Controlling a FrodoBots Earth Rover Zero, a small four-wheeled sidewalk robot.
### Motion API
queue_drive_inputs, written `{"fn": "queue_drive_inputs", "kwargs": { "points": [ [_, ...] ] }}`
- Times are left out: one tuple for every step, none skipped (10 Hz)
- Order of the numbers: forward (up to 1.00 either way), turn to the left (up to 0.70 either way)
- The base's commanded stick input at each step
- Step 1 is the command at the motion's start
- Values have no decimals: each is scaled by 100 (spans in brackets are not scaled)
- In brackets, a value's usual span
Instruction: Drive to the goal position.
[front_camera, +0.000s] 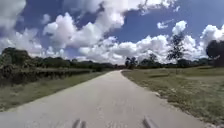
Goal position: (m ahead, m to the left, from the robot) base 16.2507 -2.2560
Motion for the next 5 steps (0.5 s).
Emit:
{"fn": "queue_drive_inputs", "kwargs": {
  "points": [
    [70,0],
    [70,24],
    [70,35],
    [70,35],
    [70,5]
  ]
}}
